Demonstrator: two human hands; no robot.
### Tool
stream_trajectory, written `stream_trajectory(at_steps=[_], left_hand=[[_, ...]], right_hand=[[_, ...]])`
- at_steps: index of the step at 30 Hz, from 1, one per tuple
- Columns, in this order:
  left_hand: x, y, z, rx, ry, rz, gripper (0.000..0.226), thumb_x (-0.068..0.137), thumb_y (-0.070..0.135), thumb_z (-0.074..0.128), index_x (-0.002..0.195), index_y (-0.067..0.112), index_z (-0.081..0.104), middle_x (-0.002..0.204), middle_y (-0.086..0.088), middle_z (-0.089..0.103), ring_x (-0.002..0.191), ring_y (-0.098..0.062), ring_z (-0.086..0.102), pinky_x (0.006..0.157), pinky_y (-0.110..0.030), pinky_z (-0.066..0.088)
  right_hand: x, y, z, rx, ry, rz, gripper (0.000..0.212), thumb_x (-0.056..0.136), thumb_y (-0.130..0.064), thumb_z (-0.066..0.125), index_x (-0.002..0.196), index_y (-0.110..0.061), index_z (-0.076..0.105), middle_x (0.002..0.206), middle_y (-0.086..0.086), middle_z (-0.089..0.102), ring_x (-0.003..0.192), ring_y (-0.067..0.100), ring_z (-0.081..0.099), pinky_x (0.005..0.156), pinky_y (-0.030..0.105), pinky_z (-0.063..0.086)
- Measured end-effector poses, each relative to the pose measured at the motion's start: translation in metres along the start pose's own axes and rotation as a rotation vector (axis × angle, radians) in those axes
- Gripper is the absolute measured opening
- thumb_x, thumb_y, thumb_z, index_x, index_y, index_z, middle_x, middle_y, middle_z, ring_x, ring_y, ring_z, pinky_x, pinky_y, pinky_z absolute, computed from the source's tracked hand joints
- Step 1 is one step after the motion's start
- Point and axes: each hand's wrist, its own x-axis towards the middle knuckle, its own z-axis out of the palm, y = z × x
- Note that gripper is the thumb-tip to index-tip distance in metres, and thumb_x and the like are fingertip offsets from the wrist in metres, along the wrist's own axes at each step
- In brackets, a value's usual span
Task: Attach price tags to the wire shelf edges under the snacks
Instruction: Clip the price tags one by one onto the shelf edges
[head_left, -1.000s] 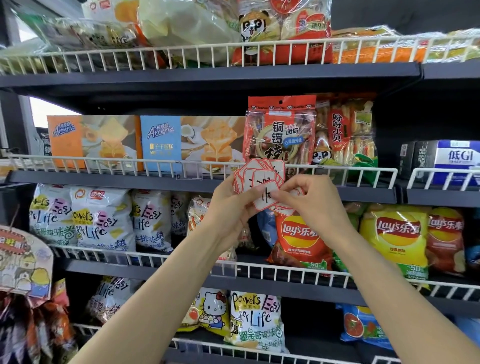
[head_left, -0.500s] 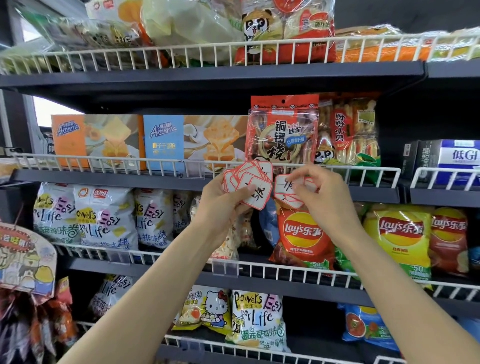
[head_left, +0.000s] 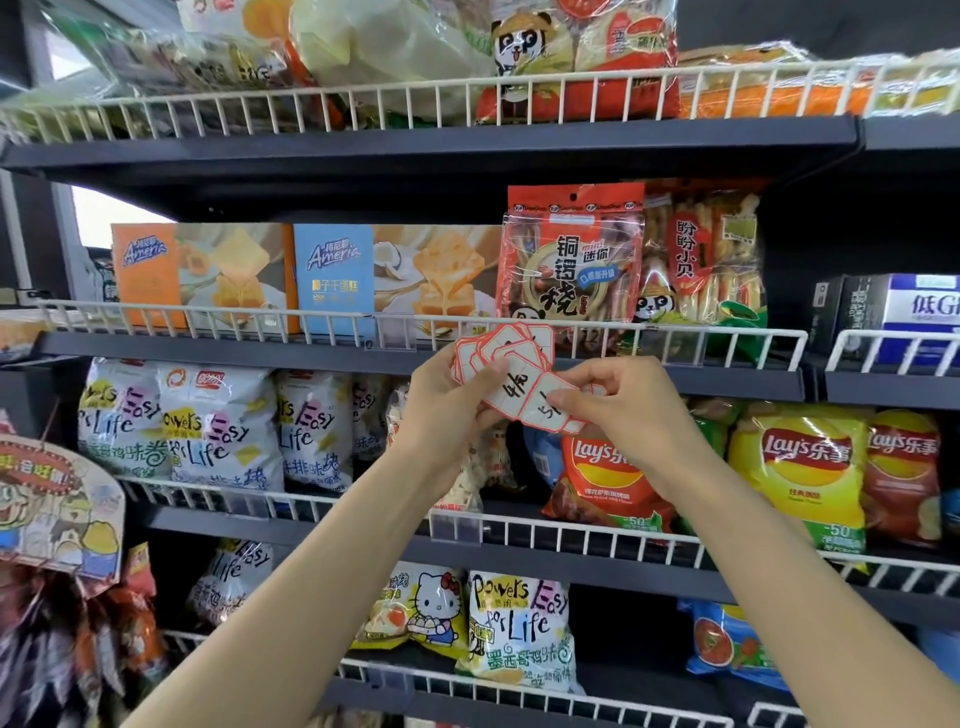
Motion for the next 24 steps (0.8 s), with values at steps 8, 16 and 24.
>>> stream_trajectory(at_steps=[8,16,24], left_hand=[[0.000,-0.001,0.000,0.092,0.115,0.096,0.013,0.088,0.008,0.062,0.099,0.016,0.063,0.098,-0.005,0.072,0.089,-0.020,0.070,0.079,-0.037,0.057],[-0.007,0.002,0.010,-0.056,0.001,0.037,0.019,0.085,-0.001,0.061,0.103,0.007,0.062,0.090,-0.007,0.072,0.077,-0.018,0.071,0.064,-0.026,0.057],[-0.006,0.000,-0.001,-0.040,0.029,0.003,0.026,0.084,-0.006,0.061,0.104,0.010,0.061,0.092,-0.005,0.072,0.080,-0.015,0.070,0.069,-0.023,0.058]], right_hand=[[-0.003,-0.003,-0.004,-0.102,0.178,-0.109,0.019,0.088,-0.015,0.058,0.076,-0.020,0.071,0.073,-0.013,0.066,0.069,0.003,0.062,0.065,0.025,0.052],[-0.004,-0.011,0.005,-0.092,0.063,-0.067,0.003,0.081,-0.018,0.072,0.079,-0.018,0.070,0.077,-0.003,0.069,0.064,0.003,0.062,0.057,0.013,0.045],[-0.010,-0.006,-0.006,0.098,-0.013,-0.046,0.026,0.088,0.002,0.058,0.093,-0.023,0.062,0.094,0.002,0.070,0.075,0.005,0.068,0.055,0.015,0.049]])
